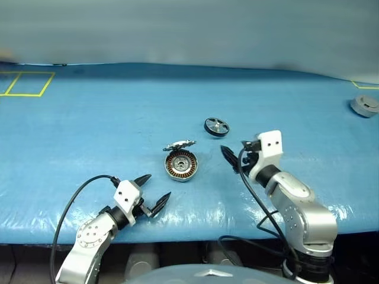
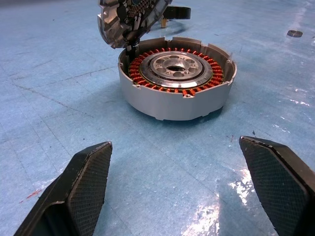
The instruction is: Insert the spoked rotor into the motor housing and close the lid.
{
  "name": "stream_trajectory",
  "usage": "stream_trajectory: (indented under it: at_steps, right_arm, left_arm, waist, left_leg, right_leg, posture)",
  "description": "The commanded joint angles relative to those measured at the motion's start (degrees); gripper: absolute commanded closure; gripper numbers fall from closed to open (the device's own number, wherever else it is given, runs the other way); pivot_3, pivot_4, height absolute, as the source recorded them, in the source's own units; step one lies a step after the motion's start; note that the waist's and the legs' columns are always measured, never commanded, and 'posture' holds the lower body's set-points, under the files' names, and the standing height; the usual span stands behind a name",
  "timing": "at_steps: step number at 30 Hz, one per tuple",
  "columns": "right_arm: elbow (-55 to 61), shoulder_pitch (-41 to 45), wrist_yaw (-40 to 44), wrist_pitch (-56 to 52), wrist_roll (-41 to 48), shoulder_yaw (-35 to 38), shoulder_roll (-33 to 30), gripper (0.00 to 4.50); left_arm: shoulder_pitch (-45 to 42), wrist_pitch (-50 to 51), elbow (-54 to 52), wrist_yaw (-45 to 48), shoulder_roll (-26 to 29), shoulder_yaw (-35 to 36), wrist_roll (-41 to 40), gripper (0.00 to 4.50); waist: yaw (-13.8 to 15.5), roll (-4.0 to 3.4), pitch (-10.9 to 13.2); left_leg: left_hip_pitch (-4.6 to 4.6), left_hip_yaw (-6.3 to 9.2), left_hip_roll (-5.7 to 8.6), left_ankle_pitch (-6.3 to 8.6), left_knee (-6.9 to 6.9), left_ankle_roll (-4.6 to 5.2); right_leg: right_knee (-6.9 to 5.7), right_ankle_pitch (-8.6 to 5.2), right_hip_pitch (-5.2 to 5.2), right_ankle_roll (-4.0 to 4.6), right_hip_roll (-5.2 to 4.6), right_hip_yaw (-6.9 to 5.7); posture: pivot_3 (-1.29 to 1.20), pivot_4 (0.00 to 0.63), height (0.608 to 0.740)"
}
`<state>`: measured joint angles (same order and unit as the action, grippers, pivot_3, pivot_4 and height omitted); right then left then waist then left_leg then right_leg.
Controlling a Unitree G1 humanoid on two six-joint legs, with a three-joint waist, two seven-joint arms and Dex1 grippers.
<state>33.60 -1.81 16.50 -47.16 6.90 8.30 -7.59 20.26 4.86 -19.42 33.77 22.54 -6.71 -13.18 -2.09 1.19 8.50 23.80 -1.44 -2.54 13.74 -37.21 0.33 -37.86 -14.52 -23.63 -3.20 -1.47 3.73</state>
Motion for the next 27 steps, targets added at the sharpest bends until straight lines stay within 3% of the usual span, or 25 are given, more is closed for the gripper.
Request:
stream_trajectory:
  at_steps: [1, 12, 26, 27]
  right_arm:
    - [-2.94, -3.61, -6.70, 12.63, -4.47, 0.67, 1.61, 0.53]
    - [-13.80, -8.82, -16.09, 26.50, -6.06, 2.19, 6.91, 0.53]
    - [-18.94, -10.58, -17.66, 24.79, 0.15, 5.97, 9.22, 0.53]
    - [-19.13, -10.71, -17.64, 24.46, 0.53, 5.90, 9.47, 0.71]
  left_arm:
    - [-0.76, -0.87, -2.73, 0.13, -0.11, 1.23, -1.34, 0.00]
    - [-2.39, 1.25, -3.23, 0.71, 0.81, 1.12, -2.11, 0.00]
    - [-2.09, 3.20, -4.74, 1.77, 2.63, 1.17, -2.48, 0.00]
    - [-2.10, 3.13, -4.75, 1.74, 2.65, 1.20, -2.45, 0.00]
  waist:
    - [-0.10, -0.05, 0.03]
    - [-0.11, -0.07, 0.02]
    - [-0.02, -0.03, -0.03]
    - [-0.02, -0.01, -0.05]
  left_leg:
    - [0.00, -0.04, 0.00, 0.00, 0.00, 0.01]
    - [-0.14, -0.20, -0.08, -0.02, -0.02, 0.02]
    - [-0.16, -0.19, -0.08, -0.02, -0.01, 0.02]
    - [-0.17, -0.18, -0.08, -0.02, -0.01, 0.03]
  right_leg:
    - [0.00, 0.02, -0.04, -0.01, 0.00, 0.10]
    - [-0.08, 0.01, -0.01, -0.03, 0.07, 0.21]
    - [-0.08, 0.10, 0.05, 0.16, 0.08, 0.19]
    - [-0.08, 0.09, 0.07, 0.17, 0.08, 0.18]
  posture:
    - [0.00, 0.150, 0.740]
    - [0.00, 0.150, 0.740]
    - [0.00, 0.150, 0.740]
    - [0.00, 0.150, 0.740]
